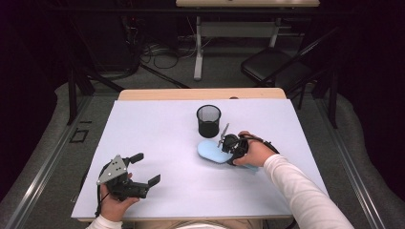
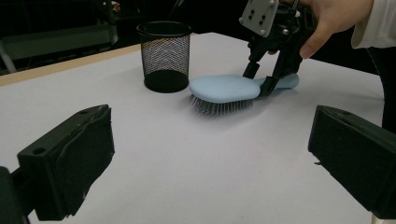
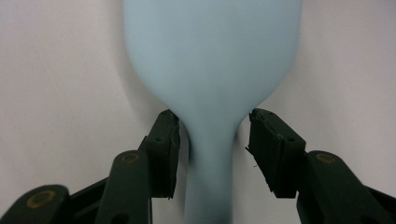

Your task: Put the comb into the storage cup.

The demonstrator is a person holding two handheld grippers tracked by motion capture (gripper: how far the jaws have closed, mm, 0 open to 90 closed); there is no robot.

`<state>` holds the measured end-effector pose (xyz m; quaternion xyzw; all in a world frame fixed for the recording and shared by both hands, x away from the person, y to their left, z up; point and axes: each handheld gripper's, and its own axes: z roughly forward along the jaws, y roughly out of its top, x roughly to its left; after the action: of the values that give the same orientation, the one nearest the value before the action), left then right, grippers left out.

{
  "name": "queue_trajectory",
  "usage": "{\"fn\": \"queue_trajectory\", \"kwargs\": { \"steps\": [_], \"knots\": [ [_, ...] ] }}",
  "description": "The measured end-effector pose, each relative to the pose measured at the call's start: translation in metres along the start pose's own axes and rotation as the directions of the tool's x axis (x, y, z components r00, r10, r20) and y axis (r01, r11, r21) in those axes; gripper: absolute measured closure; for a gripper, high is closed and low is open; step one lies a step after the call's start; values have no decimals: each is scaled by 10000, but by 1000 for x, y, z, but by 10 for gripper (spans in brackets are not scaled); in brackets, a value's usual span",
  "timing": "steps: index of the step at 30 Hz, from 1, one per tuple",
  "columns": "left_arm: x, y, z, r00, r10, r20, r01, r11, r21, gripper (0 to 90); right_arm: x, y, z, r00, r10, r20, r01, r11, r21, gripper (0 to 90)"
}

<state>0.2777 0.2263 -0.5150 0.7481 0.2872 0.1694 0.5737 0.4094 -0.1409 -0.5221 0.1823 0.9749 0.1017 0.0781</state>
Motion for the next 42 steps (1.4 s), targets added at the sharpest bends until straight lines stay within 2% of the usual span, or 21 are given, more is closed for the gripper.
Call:
{"fn": "queue_trajectory", "kwargs": {
  "steps": [5,15,28,38,42],
  "knots": [
    [-1,0,0,10000,4,-22,-4,10000,19,3,0,1,0,9999,35,132,-36,10000,30,532],
    [0,0,1,10000,-4,50,4,10000,39,3,-2,0,1,9999,54,-112,-53,10000,56,592],
    [1,0,1,10000,-21,81,21,10000,12,3,0,0,3,9999,-102,-118,105,9998,182,638],
    [1,0,1,10000,-23,71,23,10000,10,3,-3,0,5,9990,162,-414,-153,9996,236,657],
    [1,0,1,10000,-27,37,27,10000,17,3,-3,-1,5,9991,72,-409,-62,9997,230,662]
  ]
}}
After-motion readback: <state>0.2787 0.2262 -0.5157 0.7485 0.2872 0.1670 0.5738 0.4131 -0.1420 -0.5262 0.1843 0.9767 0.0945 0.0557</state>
